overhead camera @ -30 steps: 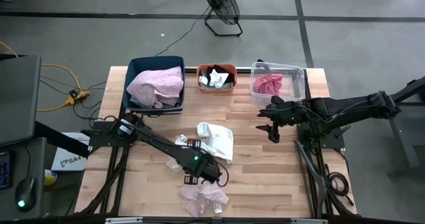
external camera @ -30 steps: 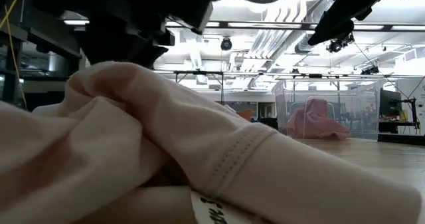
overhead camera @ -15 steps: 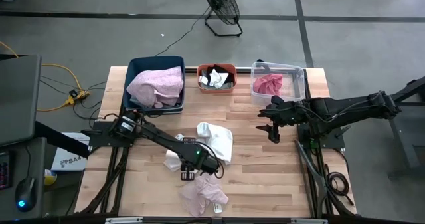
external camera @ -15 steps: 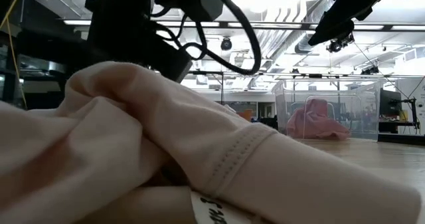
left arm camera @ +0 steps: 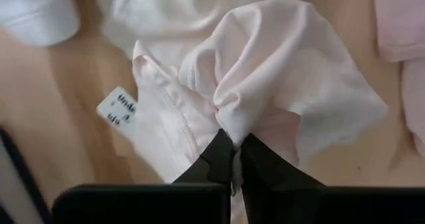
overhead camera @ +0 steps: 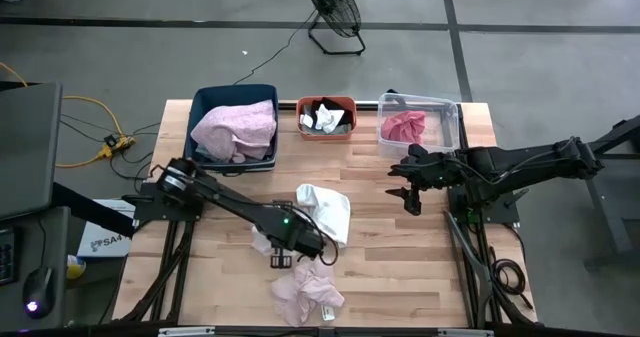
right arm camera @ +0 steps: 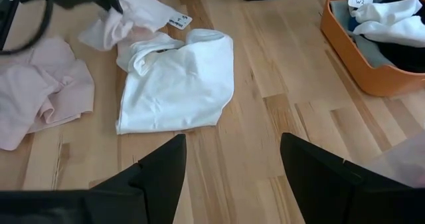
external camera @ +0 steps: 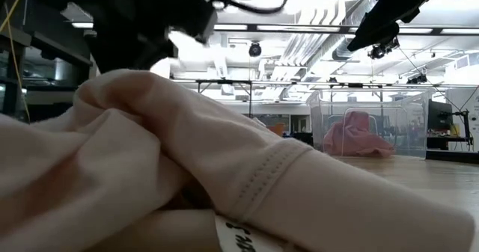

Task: Pick & Place Cloths
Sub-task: Put the light pink underwear into the transparent bin

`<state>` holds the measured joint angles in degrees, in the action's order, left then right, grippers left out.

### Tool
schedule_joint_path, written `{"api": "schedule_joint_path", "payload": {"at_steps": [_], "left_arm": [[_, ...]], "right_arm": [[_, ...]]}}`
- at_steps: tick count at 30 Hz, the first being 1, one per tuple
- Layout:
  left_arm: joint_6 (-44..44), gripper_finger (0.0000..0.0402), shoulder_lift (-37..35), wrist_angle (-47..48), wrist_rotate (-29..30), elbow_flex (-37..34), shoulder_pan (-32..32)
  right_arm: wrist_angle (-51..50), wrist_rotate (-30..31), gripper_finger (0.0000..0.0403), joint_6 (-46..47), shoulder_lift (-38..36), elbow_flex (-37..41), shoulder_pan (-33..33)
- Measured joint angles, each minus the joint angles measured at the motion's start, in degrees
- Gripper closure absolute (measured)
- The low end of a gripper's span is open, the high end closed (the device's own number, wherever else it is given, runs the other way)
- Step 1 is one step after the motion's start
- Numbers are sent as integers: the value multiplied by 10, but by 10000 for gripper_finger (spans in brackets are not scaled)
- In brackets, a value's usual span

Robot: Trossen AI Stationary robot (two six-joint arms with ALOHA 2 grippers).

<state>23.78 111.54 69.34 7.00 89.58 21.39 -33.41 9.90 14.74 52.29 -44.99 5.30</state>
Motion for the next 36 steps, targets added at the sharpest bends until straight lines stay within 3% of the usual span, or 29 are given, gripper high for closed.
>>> {"api": "schedule_joint_path", "payload": {"at_steps": [5,10,19,23,30,36], "left_arm": [[33,398,-50,39,27,0,1],[57,399,-106,58,102,0,11],[47,400,-159,-17,337,0,23],[19,400,-159,-68,411,0,16],[-3,401,-159,-132,492,0,-8],[-45,400,-159,-195,491,0,-31]], "right_arm": [[0,0,167,0,0,0,0],[1,0,167,0,0,0,0],[70,-27,167,-44,2,0,12],[131,-28,167,-79,13,0,40],[215,-27,167,-167,45,0,85],[267,-10,167,-237,89,0,88]]}}
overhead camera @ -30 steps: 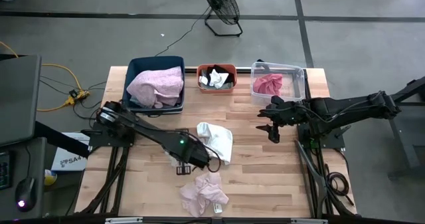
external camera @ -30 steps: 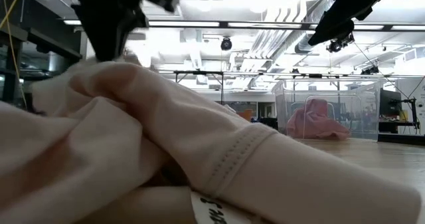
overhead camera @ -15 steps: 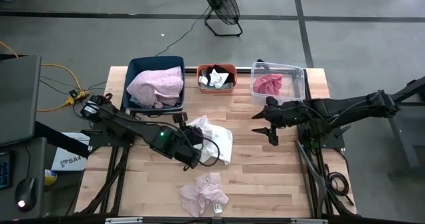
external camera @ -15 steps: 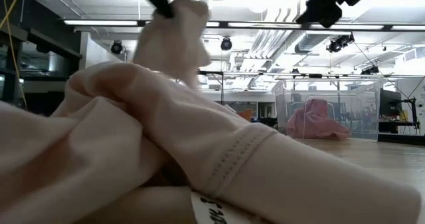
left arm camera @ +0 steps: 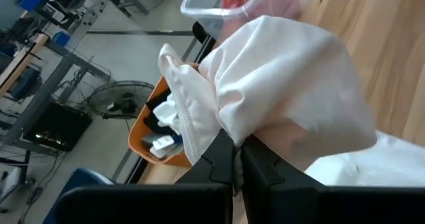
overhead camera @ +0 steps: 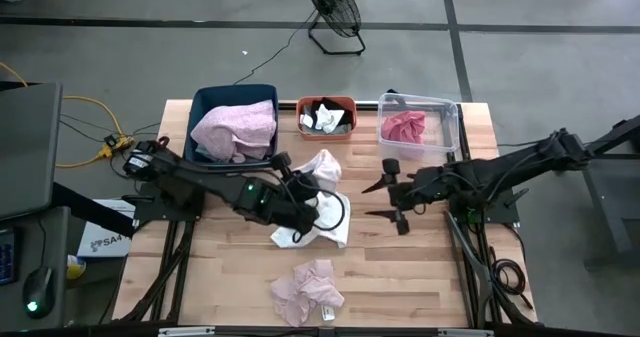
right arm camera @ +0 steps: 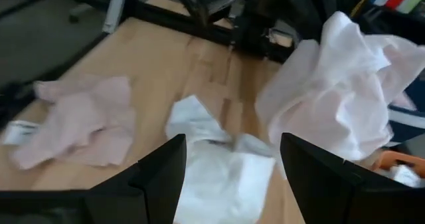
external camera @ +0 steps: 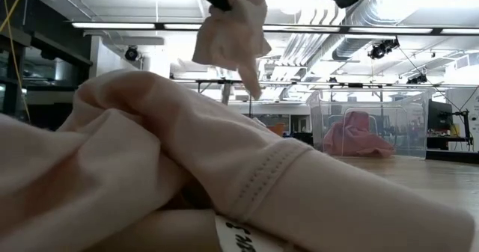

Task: Pick & Place Cloths
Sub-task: Put the light pink underwear into the transparent bin

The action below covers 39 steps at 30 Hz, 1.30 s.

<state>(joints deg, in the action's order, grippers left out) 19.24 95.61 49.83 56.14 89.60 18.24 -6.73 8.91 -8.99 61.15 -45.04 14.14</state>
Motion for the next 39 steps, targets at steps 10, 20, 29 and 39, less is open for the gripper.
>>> {"api": "schedule_joint_path", "payload": {"at_steps": [10,20,29,39], "left_arm": [[-36,399,0,-39,-3,0,-10],[-34,399,0,-39,-3,0,-10],[-49,398,0,-71,-24,0,-10],[-153,398,0,-185,-88,0,-10]], "right_arm": [[70,17,167,-51,43,0,-23],[133,32,128,-59,66,0,-58],[212,-4,25,-82,107,1,-100],[263,-72,23,-83,159,1,-117]]}}
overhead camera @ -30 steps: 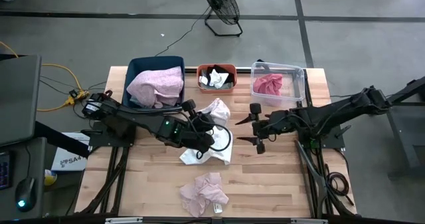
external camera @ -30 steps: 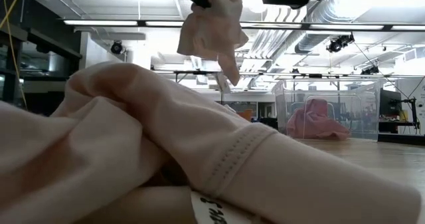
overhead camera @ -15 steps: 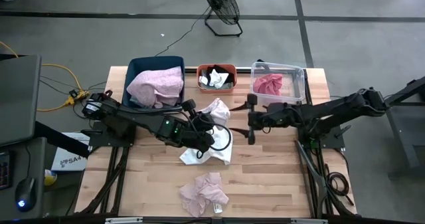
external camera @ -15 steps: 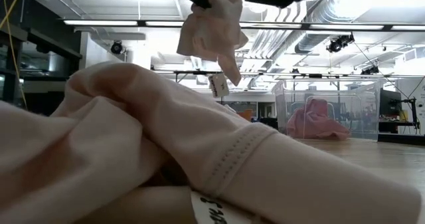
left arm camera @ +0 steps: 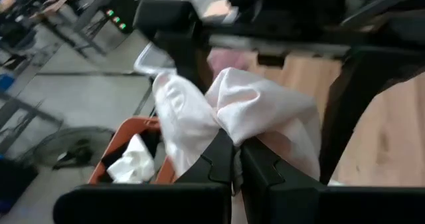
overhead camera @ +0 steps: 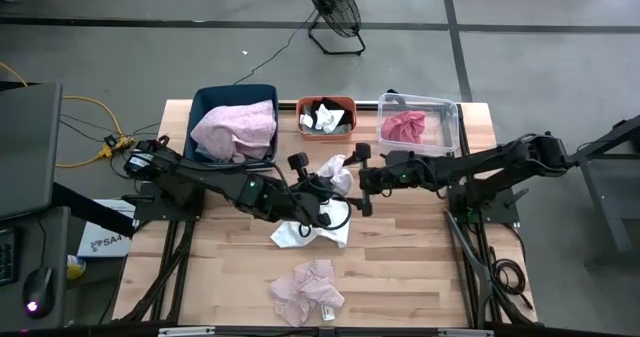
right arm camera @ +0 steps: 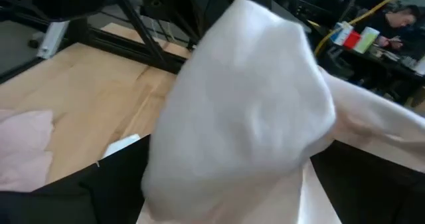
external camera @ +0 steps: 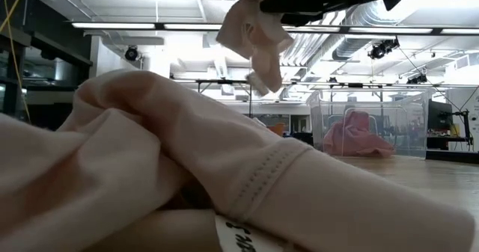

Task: Pick & Place Cloths
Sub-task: Put the light pink underwear into the transparent bin

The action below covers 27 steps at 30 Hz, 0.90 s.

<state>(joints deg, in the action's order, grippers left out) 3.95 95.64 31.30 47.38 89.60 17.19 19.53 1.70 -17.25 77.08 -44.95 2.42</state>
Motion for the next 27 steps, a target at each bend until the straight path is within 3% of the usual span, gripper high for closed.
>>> {"api": "schedule_joint_path", "payload": {"at_steps": [4,8,13,20,27], "left_arm": [[-21,398,0,-24,-22,0,0],[-23,398,0,-38,-31,0,0],[-37,398,0,-51,-36,0,0],[-37,384,0,-47,-31,0,0],[-57,267,0,-38,0,0,1]], "right_arm": [[1,-8,54,7,0,0,1],[4,-8,112,8,-2,0,1],[9,-22,210,11,-2,0,1],[-12,-19,380,27,-3,-1,1],[-90,24,388,44,-3,-5,0]]}}
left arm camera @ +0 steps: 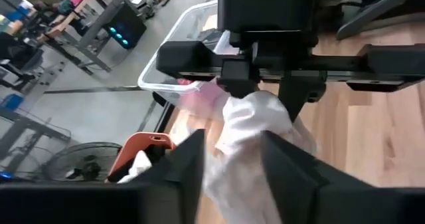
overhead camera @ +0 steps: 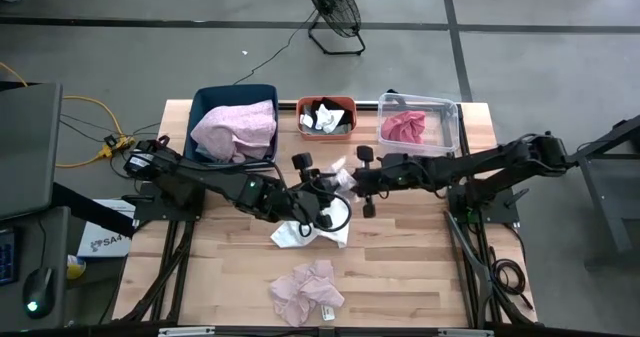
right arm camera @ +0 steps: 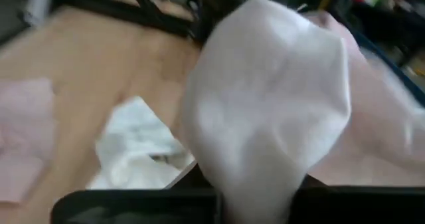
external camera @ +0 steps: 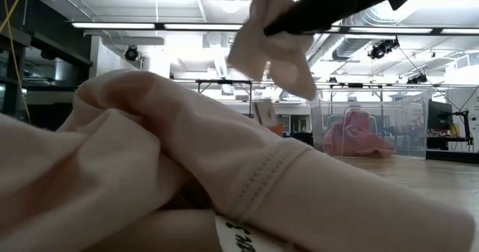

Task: Pick & Place Cloths
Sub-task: Put the light pink underwear into the transparent bin

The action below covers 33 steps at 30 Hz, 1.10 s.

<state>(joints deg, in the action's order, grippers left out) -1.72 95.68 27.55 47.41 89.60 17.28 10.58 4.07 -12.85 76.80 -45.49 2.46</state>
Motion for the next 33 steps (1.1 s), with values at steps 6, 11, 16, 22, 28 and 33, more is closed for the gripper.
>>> {"api": "schedule_joint_path", "payload": {"at_steps": [6,11,16,22,28,33], "left_arm": [[-2,154,0,33,33,0,0],[57,111,0,78,59,0,0],[110,111,0,114,59,0,0],[155,118,0,140,57,0,0],[170,120,0,146,57,0,0],[170,120,0,147,56,0,0]], "right_arm": [[-139,122,390,22,-10,-38,0],[-255,256,390,36,-45,-73,0],[-359,396,390,37,-89,-96,-9],[-455,479,388,77,-127,-95,-78],[-518,550,387,142,-139,-95,-174],[-532,577,386,150,-157,-95,-237]]}}
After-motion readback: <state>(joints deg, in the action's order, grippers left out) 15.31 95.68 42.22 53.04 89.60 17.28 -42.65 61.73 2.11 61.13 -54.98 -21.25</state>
